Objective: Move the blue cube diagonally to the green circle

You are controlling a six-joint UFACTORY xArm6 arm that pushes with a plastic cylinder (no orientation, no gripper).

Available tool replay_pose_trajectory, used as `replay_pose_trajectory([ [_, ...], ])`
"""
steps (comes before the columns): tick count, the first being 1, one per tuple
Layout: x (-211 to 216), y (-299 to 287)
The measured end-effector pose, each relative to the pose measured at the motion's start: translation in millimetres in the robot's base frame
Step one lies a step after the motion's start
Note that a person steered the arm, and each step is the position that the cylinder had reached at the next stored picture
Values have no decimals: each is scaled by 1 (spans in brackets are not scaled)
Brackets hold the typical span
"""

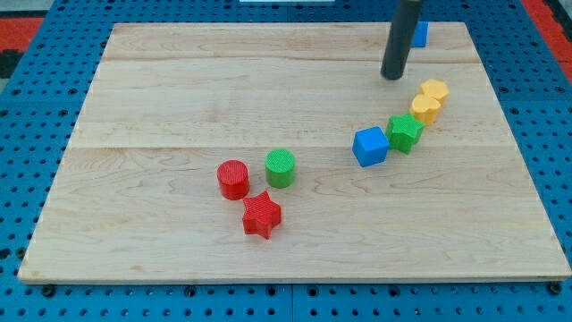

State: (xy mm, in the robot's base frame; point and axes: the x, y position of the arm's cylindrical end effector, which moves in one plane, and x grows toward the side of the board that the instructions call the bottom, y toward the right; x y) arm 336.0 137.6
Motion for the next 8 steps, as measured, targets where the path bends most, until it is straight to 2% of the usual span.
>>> replay_pose_trajectory([
  [1, 27, -23],
  [2, 49, -72],
  [3, 98, -94],
  [4, 150, -54],
  [5, 150, -1],
  [6, 73, -82],
  [7, 44, -138],
  [8, 41, -170],
])
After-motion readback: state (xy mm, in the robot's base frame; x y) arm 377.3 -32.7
